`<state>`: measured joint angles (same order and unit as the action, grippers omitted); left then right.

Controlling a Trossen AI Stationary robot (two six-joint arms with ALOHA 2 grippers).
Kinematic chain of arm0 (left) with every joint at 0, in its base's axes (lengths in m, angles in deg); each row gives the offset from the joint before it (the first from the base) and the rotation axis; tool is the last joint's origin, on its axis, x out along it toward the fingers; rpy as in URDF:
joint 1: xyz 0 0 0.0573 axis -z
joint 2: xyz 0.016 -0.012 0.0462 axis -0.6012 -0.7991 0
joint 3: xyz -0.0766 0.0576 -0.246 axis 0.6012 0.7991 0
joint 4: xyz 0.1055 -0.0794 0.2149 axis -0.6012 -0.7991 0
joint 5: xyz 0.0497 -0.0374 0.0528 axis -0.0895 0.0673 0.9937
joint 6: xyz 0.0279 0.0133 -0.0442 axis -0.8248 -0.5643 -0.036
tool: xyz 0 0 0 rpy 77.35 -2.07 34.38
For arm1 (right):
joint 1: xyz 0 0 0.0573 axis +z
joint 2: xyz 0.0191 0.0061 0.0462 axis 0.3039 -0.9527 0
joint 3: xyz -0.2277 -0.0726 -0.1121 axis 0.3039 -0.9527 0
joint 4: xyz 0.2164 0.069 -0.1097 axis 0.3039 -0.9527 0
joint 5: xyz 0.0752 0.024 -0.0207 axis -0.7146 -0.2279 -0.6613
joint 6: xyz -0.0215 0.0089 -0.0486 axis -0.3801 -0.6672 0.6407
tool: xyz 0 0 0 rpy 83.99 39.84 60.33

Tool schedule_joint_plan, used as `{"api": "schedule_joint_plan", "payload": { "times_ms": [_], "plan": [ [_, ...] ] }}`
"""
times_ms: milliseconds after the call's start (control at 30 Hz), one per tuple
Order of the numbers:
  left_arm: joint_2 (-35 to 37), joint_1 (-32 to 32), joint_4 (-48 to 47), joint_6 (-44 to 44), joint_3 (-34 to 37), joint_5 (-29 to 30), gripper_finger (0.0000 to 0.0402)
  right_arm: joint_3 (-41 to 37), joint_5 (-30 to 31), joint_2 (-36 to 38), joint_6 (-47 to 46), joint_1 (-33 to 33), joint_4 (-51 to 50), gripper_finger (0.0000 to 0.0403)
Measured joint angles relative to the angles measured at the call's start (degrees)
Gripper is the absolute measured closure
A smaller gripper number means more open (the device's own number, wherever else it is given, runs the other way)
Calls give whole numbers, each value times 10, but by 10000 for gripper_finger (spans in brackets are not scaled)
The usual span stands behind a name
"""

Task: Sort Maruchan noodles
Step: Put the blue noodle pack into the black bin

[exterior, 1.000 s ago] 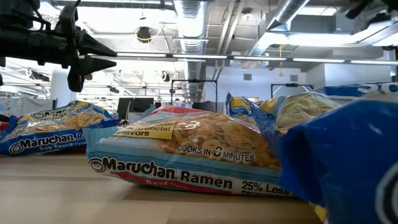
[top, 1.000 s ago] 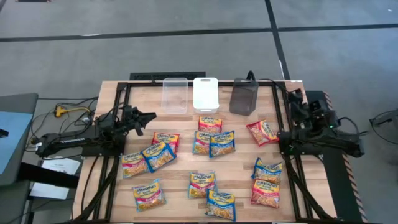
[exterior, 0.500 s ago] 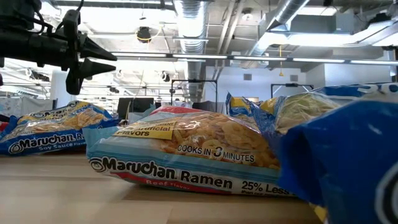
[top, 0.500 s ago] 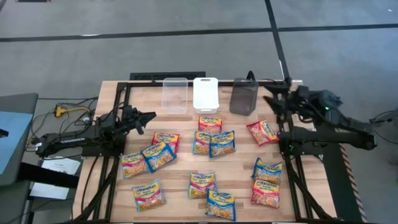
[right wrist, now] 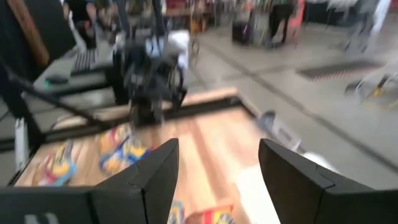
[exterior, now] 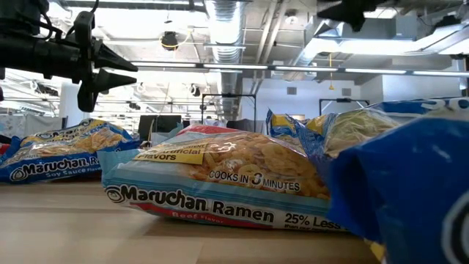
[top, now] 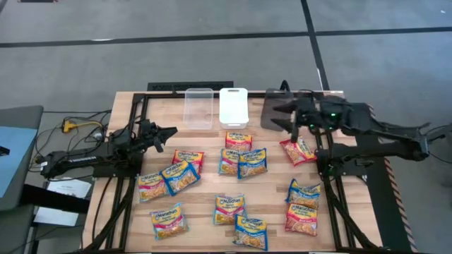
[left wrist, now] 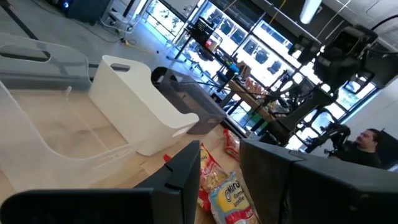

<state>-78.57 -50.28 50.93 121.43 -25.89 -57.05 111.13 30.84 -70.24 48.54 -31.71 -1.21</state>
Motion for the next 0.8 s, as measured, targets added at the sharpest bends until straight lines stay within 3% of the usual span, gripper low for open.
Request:
{"api": "schedule_joint_plan", "payload": {
  "times_ms": [800],
  "plan": [
    [0, 0, -13, 17, 0, -5, 301, 0, -87, -228, -38, 28, -17, 158]
  ]
}}
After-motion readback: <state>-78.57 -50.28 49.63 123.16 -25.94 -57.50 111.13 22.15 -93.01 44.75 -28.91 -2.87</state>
